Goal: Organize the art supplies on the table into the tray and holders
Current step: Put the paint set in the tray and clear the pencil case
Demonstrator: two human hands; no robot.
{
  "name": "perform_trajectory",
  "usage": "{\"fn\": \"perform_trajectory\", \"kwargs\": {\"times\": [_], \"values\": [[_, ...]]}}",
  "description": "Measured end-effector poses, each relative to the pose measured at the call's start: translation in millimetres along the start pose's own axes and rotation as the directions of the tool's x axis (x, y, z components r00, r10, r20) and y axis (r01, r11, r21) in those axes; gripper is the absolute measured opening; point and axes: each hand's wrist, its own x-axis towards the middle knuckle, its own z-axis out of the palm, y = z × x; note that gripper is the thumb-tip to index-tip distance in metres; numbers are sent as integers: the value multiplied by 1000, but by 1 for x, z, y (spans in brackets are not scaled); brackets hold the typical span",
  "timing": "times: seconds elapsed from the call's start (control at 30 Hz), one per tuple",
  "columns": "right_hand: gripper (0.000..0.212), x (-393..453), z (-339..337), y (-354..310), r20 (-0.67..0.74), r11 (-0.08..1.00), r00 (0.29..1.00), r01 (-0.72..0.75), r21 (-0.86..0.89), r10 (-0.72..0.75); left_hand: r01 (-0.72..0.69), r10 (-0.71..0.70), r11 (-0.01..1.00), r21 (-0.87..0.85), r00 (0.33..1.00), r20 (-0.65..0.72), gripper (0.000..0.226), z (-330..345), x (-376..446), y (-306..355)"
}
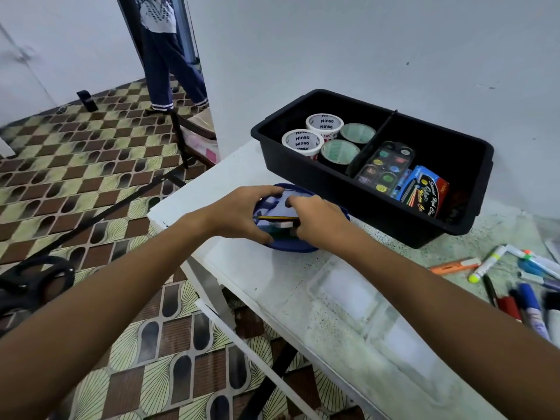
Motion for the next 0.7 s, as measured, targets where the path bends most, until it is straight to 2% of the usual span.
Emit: {"fn": "perform_trajectory", "kwargs": {"times": [0.07, 0.13, 0.23, 0.33, 0.47, 0.57, 0.63, 0.7], "values": [[45, -2, -4, 1, 32, 998, 999, -5, 58, 3, 13, -13, 1000, -5, 1000, 6, 88, -1, 0, -1], [42, -3, -5, 2, 3, 998, 1000, 20, 66, -20, 22, -22, 1000, -11, 1000, 15, 87, -2, 0, 0], [31, -7, 5, -2, -235, 973, 952, 161, -164, -197, 29, -29, 999, -17, 999, 29, 87, -3, -1, 2], [24, -11, 21, -2, -330, 940, 900, 193, -281, -283, 37, -36, 999, -15, 999, 39, 89, -4, -1, 3], [7, -19, 26, -2, -404, 950, 860, 283, -129, -311, 30, -30, 999, 15, 998, 46, 92, -3, -4, 3], [25, -36, 20, 5, -468, 957, 837, 273, -95, -284, -31, 31, 998, 48, 1000, 5, 86, 2, -10, 4], [52, -45, 17, 18, -468, 973, 852, 209, -102, -233, -105, 108, 993, 43, 993, -57, 79, 8, -15, 2], [79, -55, 14, 31, -410, 984, 895, 172, -53, -179, -117, 120, 993, 27, 985, -120, 78, 15, -21, 1]]}}
